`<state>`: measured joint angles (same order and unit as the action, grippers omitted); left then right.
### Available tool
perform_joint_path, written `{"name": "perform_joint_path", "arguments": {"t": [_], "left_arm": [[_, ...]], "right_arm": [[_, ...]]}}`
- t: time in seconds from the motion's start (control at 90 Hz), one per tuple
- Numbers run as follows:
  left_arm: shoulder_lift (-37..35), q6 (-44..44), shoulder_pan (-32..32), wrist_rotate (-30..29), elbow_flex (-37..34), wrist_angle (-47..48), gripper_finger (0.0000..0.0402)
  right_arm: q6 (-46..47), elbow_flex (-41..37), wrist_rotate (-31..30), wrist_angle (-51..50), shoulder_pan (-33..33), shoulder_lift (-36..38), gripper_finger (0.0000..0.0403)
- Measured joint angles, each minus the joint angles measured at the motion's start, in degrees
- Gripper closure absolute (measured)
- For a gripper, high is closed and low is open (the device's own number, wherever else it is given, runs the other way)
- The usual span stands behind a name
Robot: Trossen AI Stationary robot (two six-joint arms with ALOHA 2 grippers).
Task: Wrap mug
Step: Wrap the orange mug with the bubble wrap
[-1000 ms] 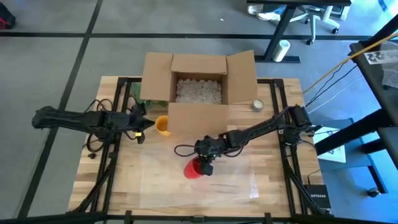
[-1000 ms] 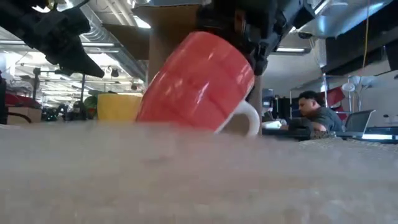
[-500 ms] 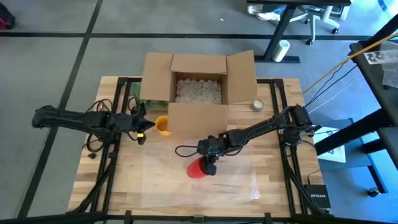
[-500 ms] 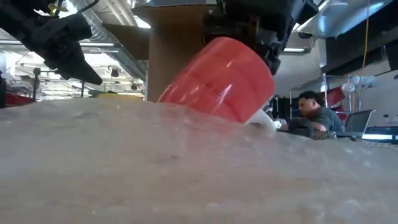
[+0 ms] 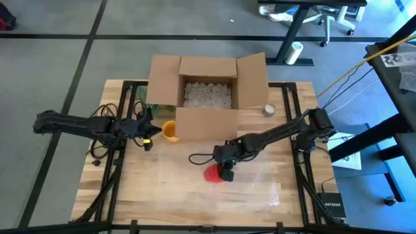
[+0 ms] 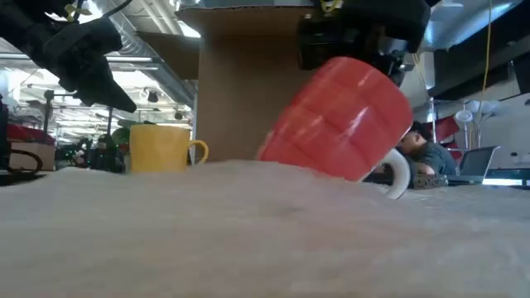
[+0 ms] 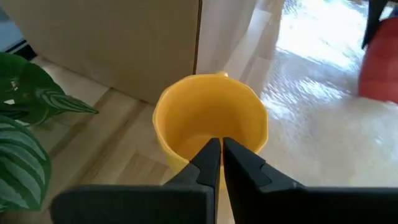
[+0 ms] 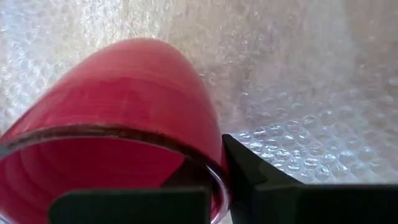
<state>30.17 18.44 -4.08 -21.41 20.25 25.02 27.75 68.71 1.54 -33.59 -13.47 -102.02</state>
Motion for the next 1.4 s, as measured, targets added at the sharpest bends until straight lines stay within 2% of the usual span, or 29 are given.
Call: {"name": "perform_joint_path", "arguments": {"t": [0.289,0.644,0.789,1.111,1.233,1.4], "left_arm": [[0.0,0.66,0.0,-0.02,0.0,-0.43,0.0402],[0.0,0.66,0.0,-0.02,0.0,-0.42,0.0402],[0.0,0.67,0.0,-0.02,0.0,-0.43,0.0402],[-0.02,0.68,0.0,1.16,0.0,-2.25,0.0402],[-0.02,0.68,0.0,3.4,0.0,-2.19,0.0402],[-0.02,0.68,-0.04,3.63,0.0,-2.15,0.0402]], "right_arm": [[-0.28,0.0,0.61,2.91,0.02,-0.21,0.0397],[-2.14,0.2,2.83,9.84,1.07,-0.13,0.0327],[-2.49,0.79,2.6,9.17,1.62,-0.13,0.0323],[-6.62,7.21,1.89,8.94,1.95,-0.1,0.0322],[-6.71,7.5,0.57,6.25,1.97,-0.02,0.0322],[-6.56,7.48,0.02,4.97,1.99,-0.02,0.0322]]}}
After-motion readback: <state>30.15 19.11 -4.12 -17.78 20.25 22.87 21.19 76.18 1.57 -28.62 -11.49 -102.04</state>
